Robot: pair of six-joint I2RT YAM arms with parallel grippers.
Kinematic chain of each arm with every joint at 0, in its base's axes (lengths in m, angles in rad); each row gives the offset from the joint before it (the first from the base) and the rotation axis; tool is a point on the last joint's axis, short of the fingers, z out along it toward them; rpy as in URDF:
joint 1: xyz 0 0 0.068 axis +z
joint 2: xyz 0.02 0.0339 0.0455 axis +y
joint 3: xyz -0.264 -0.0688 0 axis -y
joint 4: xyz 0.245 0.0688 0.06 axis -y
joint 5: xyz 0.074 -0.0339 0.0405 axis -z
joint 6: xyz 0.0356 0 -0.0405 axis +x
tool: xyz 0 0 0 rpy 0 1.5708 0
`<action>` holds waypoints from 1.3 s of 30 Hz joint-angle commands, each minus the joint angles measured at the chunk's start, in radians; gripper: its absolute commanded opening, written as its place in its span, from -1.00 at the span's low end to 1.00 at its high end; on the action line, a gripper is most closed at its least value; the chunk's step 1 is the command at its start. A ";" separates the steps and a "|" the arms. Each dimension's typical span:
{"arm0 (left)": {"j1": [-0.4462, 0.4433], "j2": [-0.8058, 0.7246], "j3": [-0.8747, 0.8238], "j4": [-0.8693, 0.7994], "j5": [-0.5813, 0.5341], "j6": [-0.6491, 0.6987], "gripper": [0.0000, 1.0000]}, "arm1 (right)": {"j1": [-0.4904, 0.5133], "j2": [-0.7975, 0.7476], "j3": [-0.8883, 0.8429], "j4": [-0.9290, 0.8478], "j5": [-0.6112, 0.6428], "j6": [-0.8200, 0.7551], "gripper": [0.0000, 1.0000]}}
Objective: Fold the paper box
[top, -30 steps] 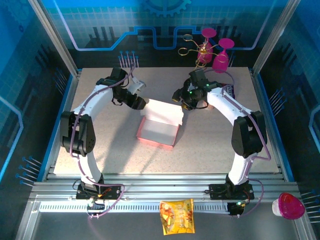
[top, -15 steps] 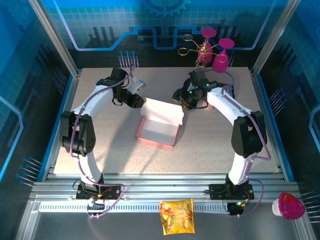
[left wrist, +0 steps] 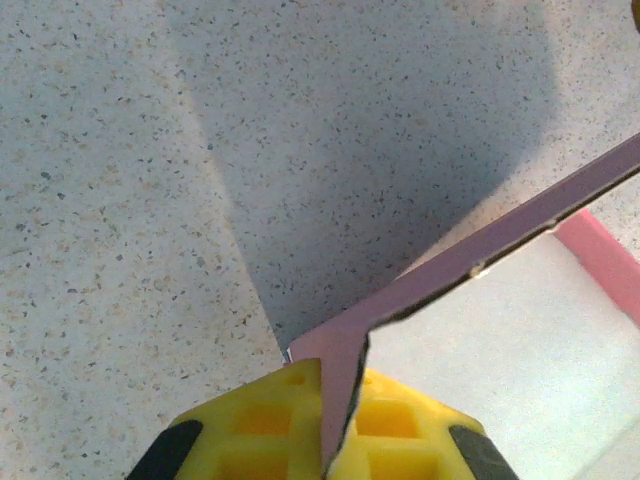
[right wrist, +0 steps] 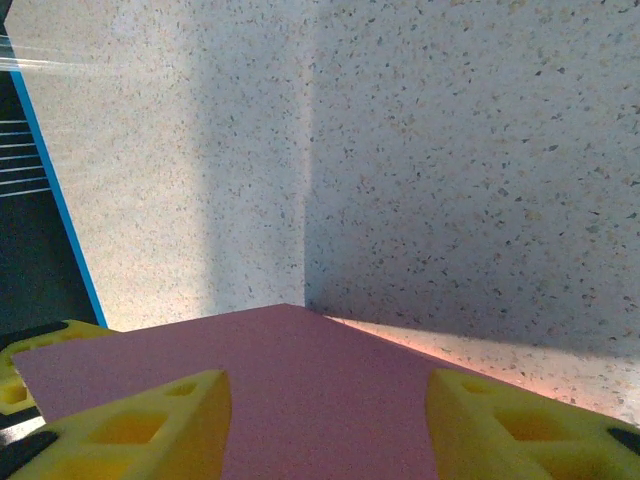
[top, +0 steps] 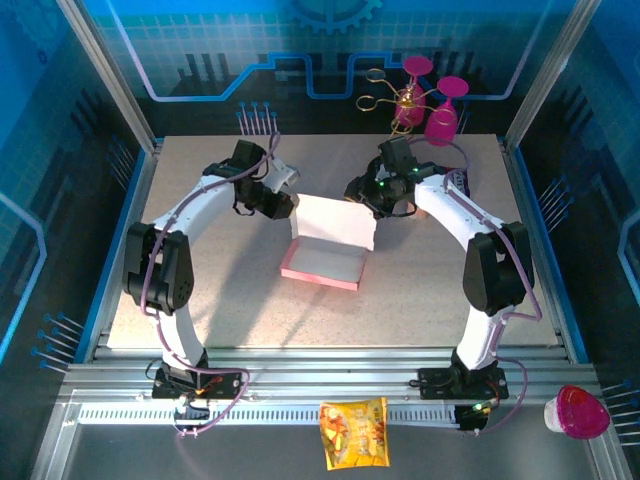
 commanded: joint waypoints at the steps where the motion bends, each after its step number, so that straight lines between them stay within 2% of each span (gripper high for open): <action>1: -0.041 -0.042 -0.041 0.022 -0.042 -0.076 -1.00 | -0.003 -0.016 -0.023 0.004 -0.021 0.016 0.09; 7: -0.070 -0.133 -0.137 0.171 -0.158 -0.184 -1.00 | -0.011 -0.049 -0.060 -0.005 -0.002 0.017 0.09; 15: -0.067 -0.264 -0.259 0.311 -0.283 -0.188 -1.00 | -0.024 -0.020 -0.039 0.015 -0.049 0.060 0.13; 22: -0.041 -0.328 -0.352 0.398 -0.347 -0.259 -1.00 | -0.023 -0.008 -0.067 0.084 -0.064 0.157 0.15; 39: -0.019 -0.410 -0.539 0.578 -0.325 -0.472 -1.00 | 0.009 -0.031 -0.245 0.337 -0.067 0.457 0.17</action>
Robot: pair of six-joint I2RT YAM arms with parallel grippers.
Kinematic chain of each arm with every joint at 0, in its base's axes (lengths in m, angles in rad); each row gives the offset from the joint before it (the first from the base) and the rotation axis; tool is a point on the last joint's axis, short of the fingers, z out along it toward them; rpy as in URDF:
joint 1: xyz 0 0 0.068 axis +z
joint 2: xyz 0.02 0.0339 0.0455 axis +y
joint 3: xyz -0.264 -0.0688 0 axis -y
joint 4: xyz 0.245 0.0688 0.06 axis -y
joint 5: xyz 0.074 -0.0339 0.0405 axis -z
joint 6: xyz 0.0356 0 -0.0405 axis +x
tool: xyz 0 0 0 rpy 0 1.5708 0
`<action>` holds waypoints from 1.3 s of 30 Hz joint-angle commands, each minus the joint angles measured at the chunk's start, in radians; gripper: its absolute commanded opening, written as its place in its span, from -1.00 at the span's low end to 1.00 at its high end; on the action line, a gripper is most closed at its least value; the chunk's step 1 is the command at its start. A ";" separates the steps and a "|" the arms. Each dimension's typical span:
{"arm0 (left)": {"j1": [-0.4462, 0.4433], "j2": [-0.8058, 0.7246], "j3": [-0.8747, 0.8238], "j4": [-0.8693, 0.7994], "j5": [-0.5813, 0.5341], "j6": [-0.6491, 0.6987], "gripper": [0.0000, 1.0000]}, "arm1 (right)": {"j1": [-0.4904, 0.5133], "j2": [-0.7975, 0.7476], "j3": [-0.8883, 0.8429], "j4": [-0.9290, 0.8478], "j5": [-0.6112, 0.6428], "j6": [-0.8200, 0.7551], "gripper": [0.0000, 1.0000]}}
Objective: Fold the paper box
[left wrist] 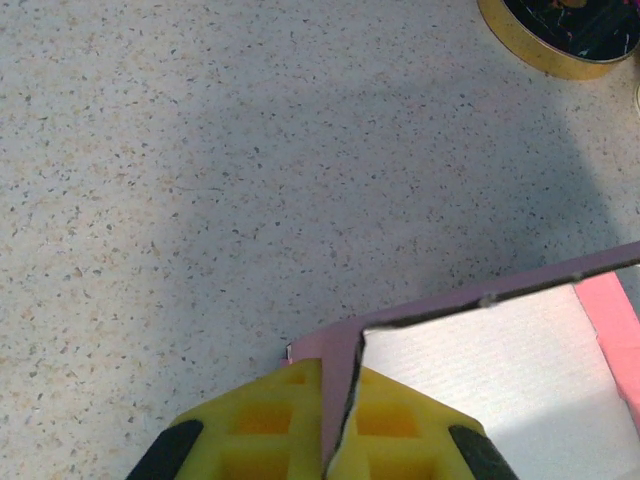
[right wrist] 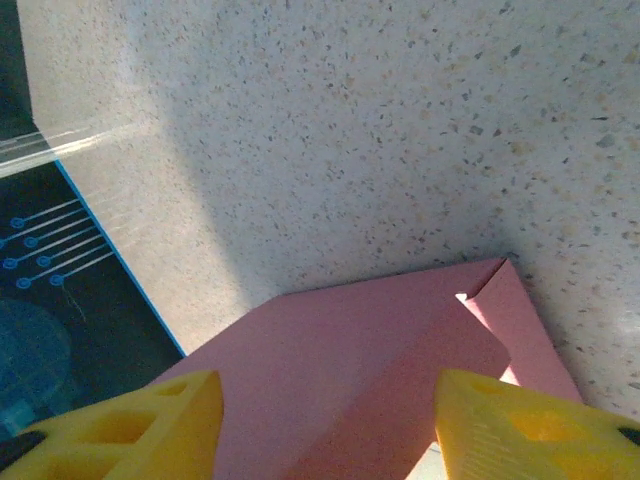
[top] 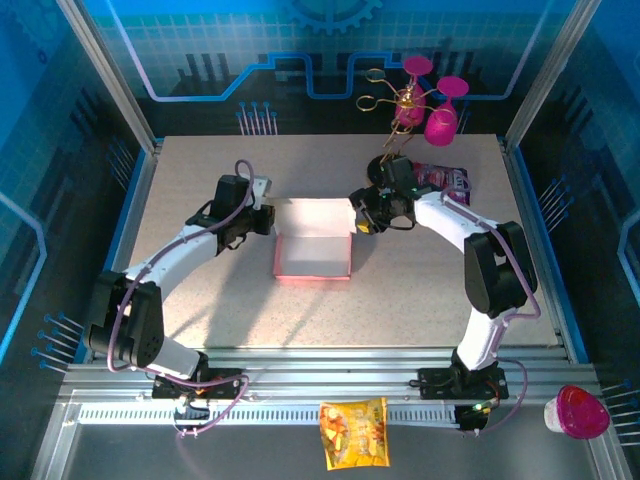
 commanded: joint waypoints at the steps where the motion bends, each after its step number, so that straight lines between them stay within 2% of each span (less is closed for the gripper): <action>1: 0.000 -0.048 -0.021 0.072 0.010 -0.084 -1.00 | 0.020 -0.012 -0.019 0.070 -0.003 0.095 0.16; 6: -0.006 -0.072 -0.038 0.096 0.009 -0.125 -1.00 | 0.038 -0.024 -0.064 0.146 0.002 0.194 0.16; 19: -0.035 -0.102 -0.103 0.171 0.010 -0.212 -1.00 | 0.064 0.000 -0.108 0.242 -0.006 0.279 0.04; 33: -0.057 -0.151 -0.192 0.259 0.006 -0.286 -1.00 | 0.089 0.022 -0.132 0.312 -0.011 0.316 -0.17; 39: -0.078 -0.165 -0.221 0.290 0.007 -0.298 -1.00 | 0.098 0.026 -0.162 0.346 -0.012 0.329 -0.19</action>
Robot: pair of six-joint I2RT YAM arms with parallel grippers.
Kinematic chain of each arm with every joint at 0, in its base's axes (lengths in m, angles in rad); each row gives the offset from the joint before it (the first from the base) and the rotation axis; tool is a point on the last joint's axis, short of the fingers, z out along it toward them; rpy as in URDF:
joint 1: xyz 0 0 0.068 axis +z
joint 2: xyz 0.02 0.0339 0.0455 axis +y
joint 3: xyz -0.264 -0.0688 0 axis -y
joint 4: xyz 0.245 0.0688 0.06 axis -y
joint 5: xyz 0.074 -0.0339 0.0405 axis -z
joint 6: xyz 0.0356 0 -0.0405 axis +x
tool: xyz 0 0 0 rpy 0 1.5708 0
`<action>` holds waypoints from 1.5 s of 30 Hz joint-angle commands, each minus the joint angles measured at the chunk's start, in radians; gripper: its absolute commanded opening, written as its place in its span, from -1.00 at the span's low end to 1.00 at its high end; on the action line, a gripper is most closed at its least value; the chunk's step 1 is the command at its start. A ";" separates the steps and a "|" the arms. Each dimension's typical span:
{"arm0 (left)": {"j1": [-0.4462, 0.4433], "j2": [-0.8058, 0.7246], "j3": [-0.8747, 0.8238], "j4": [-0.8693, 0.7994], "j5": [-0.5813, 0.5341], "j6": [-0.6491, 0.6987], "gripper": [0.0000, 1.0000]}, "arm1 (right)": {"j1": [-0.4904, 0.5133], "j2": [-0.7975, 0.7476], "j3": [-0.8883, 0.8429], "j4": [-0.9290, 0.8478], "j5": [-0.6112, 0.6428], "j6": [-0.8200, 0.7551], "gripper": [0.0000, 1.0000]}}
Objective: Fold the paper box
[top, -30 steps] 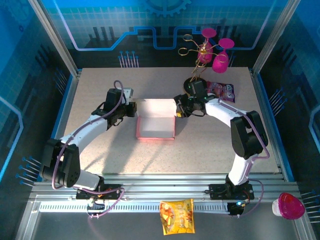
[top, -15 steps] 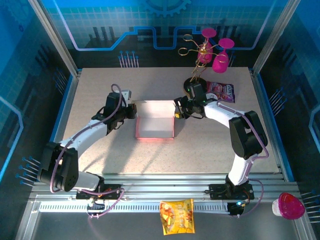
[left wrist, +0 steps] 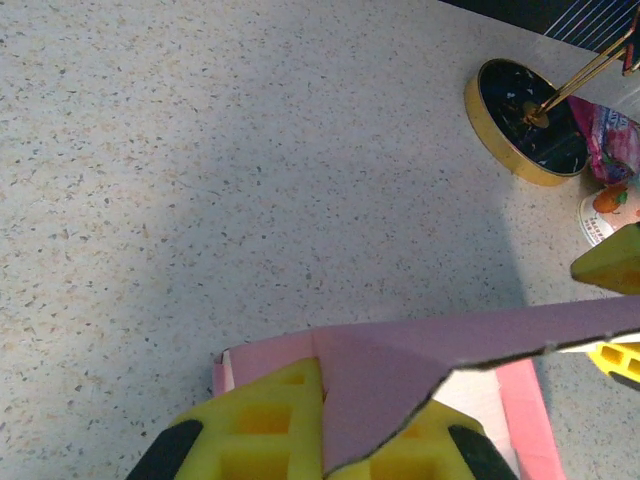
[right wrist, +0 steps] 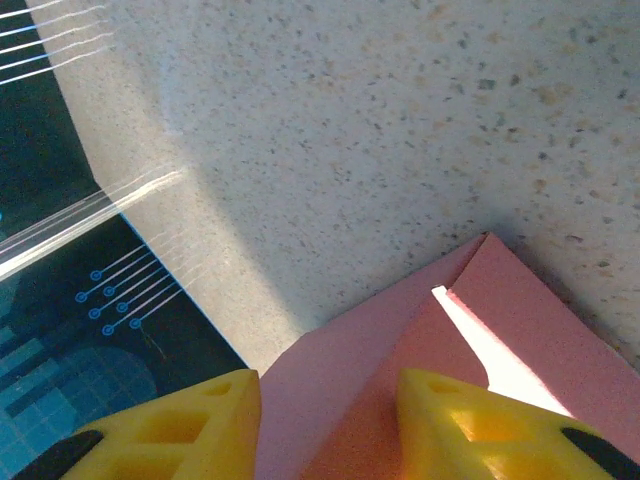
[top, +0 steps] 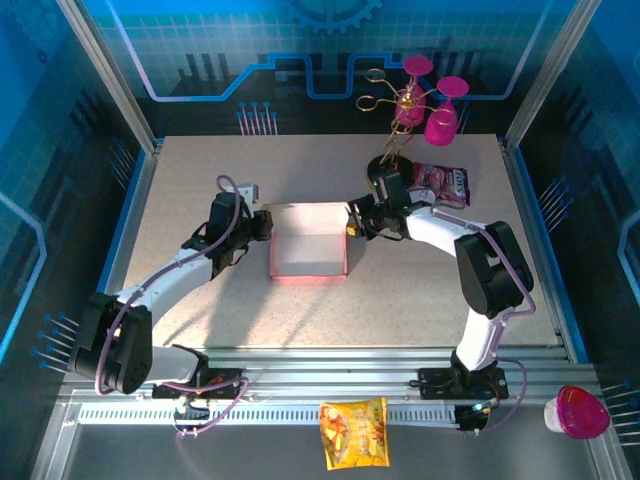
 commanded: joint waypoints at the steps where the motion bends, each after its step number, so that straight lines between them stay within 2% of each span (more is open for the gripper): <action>1: -0.042 -0.027 -0.027 0.071 0.074 -0.033 -1.00 | 0.043 0.016 -0.016 0.069 -0.044 0.026 -0.19; 12: -0.060 -0.104 -0.125 0.079 0.061 -0.056 -1.00 | 0.056 0.009 -0.086 0.161 -0.035 0.018 -0.31; 22: -0.081 -0.187 -0.223 0.116 0.041 -0.105 -1.00 | 0.060 -0.012 -0.140 0.186 -0.038 -0.066 -0.37; 45: -0.152 -0.289 -0.338 0.104 0.006 -0.176 -1.00 | 0.061 -0.018 -0.211 0.251 -0.073 -0.120 -0.52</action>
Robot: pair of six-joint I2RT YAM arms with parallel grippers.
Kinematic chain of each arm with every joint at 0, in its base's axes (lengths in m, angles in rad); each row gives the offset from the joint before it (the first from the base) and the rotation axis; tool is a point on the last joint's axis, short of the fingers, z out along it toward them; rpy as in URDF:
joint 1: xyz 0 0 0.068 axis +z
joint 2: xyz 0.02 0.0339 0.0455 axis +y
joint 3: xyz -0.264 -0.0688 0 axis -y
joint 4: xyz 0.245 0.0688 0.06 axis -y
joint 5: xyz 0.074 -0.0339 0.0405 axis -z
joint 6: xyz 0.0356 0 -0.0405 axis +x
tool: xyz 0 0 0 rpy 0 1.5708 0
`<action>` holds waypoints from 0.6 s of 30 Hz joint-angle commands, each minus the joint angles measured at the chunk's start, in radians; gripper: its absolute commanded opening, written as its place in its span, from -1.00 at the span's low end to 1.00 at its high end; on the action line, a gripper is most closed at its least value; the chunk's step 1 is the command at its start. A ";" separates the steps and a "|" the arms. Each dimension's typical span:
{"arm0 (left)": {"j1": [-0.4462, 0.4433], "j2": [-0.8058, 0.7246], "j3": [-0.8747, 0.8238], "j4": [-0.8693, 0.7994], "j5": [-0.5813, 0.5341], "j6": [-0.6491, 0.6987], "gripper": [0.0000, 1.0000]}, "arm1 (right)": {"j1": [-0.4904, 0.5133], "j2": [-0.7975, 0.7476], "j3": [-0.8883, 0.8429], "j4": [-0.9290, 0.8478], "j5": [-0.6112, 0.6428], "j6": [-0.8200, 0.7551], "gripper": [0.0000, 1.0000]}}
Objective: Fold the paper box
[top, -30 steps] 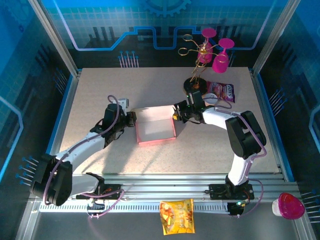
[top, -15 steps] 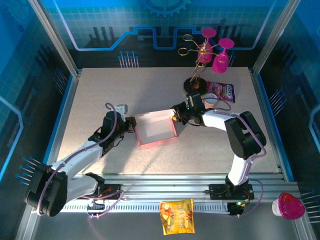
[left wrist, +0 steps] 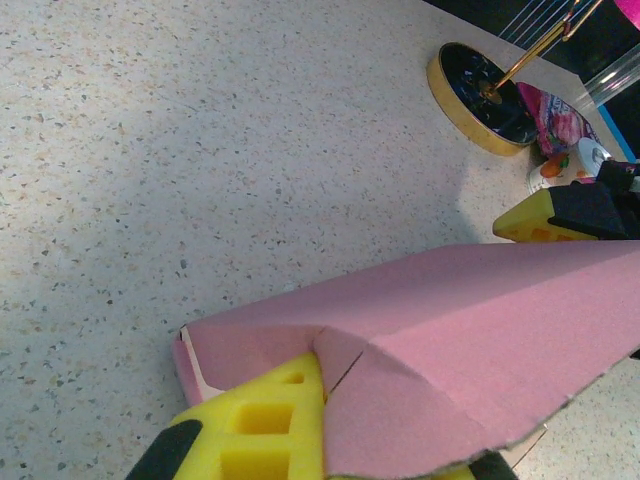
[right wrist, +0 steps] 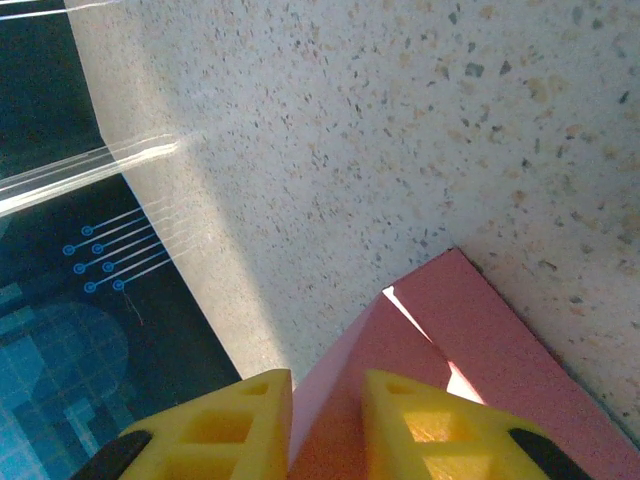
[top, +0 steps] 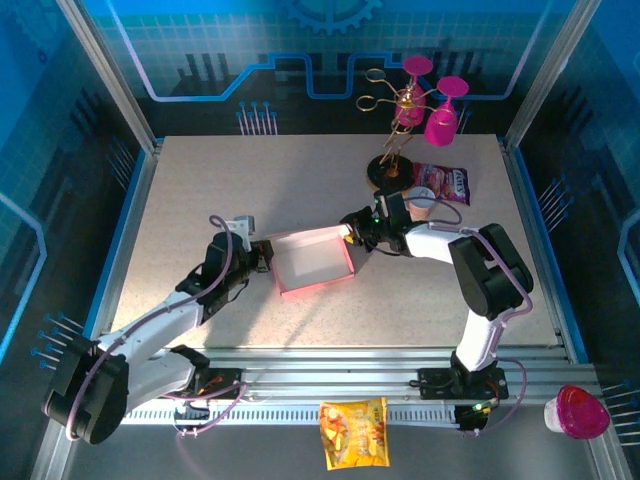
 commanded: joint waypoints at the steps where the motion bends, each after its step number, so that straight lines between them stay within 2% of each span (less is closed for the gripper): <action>1: -0.034 -0.018 -0.027 -0.020 0.082 -0.048 -1.00 | 0.040 -0.010 -0.030 -0.017 -0.066 -0.028 -0.52; 9: -0.043 -0.018 -0.027 -0.015 0.073 -0.062 -1.00 | 0.053 0.000 -0.027 0.078 -0.077 0.069 -0.50; 18: -0.044 -0.014 -0.005 -0.002 0.057 -0.074 -1.00 | 0.074 -0.001 0.043 -0.006 -0.080 0.099 -0.43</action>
